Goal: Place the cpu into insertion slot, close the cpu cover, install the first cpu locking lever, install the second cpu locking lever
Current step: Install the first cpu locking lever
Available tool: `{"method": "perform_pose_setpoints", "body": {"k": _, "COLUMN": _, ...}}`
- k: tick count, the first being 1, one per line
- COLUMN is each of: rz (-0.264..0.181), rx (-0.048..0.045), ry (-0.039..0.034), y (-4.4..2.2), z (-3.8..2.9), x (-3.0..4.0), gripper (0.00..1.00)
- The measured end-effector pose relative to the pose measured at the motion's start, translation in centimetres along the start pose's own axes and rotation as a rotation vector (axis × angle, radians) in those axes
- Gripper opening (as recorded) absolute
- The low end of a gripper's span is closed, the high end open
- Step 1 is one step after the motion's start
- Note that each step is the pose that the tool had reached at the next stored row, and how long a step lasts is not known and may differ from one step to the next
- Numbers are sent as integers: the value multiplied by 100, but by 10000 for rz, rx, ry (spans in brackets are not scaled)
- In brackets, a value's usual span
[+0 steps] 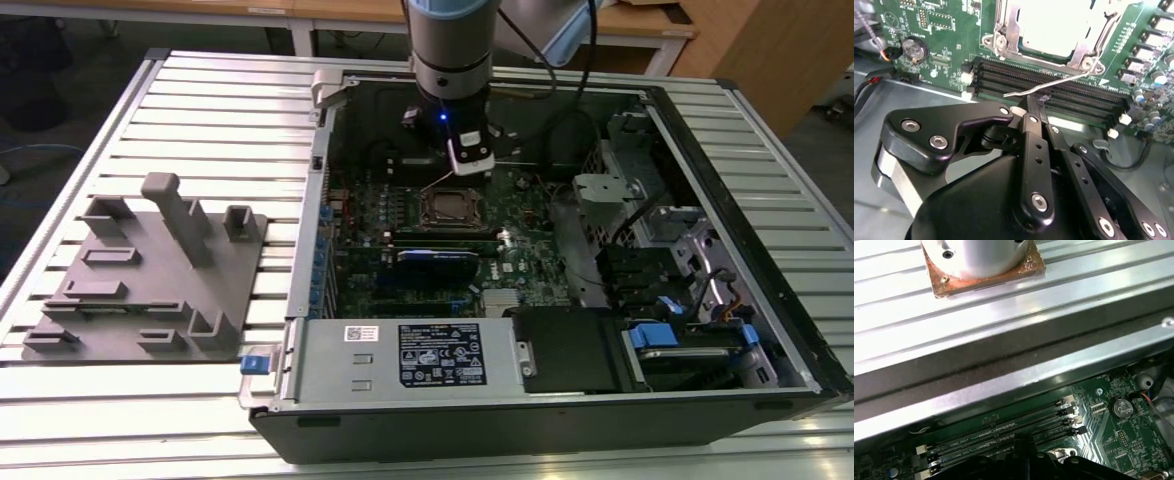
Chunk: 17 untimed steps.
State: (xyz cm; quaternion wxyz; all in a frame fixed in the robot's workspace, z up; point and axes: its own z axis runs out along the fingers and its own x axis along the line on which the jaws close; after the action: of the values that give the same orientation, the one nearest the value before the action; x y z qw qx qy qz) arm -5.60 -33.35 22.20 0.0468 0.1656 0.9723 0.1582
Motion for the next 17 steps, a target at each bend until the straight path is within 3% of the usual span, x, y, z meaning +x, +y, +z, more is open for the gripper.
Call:
{"method": "perform_pose_setpoints", "body": {"k": 5, "rz": 22, "rx": -146, "ry": 47, "y": 6, "z": -19, "x": -1, "gripper": 10}}
{"method": "perform_pose_setpoints", "body": {"k": 7, "rz": 24, "rx": -156, "ry": 49, "y": 7, "z": -19, "x": -1, "gripper": 10}}
{"method": "perform_pose_setpoints", "body": {"k": 11, "rz": 21, "rx": -143, "ry": 46, "y": 0, "z": -22, "x": 2, "gripper": 10}}
{"method": "perform_pose_setpoints", "body": {"k": 17, "rz": -1, "rx": -8, "ry": 2, "y": -20, "z": -29, "x": 12, "gripper": 10}}
